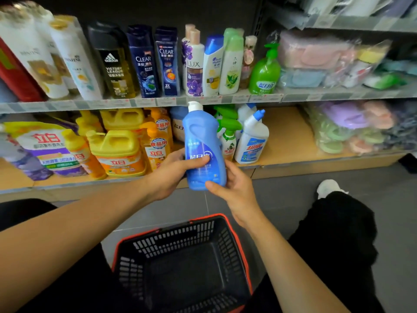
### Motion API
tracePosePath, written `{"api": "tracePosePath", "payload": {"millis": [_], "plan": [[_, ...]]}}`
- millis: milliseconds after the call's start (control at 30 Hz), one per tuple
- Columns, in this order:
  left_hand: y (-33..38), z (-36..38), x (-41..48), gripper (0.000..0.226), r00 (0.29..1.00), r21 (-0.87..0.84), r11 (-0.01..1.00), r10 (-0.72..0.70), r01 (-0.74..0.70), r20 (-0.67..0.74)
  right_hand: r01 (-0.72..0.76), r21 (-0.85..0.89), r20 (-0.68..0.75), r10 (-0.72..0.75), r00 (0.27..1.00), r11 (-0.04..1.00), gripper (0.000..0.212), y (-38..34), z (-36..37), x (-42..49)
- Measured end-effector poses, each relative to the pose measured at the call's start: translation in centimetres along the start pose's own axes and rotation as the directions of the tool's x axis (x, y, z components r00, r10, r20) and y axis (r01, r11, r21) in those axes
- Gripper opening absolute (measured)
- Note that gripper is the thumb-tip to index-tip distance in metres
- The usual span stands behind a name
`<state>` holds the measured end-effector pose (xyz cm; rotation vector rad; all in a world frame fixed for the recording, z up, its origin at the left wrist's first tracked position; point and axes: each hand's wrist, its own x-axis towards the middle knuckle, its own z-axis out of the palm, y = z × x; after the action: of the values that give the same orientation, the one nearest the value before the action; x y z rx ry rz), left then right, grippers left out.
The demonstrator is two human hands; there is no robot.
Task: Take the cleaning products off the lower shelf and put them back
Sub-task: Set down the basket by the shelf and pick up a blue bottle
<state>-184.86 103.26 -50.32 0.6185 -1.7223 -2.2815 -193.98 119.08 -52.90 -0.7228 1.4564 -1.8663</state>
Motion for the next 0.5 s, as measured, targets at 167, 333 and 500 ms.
{"api": "tracePosePath", "payload": {"millis": [167, 333, 500], "plan": [[2.1, 0.3, 0.6, 0.042, 0.982, 0.023, 1.0, 0.024, -0.02, -0.187, 0.025, -0.021, -0.015, -0.025, 1.0, 0.999, 0.058, 0.2, -0.1, -0.6], [1.3, -0.8, -0.3, 0.032, 0.959, -0.006, 0.999, 0.029, -0.031, -0.28, 0.05, -0.058, 0.036, -0.047, 0.998, 0.997, 0.054, 0.3, 0.3, -0.5], [-1.2, -0.7, -2.2, 0.023, 0.906, -0.199, 0.978, -0.024, -0.067, -0.422, 0.019, -0.088, 0.049, -0.015, 0.999, 0.996, 0.056, 1.5, 1.0, -0.2]]}}
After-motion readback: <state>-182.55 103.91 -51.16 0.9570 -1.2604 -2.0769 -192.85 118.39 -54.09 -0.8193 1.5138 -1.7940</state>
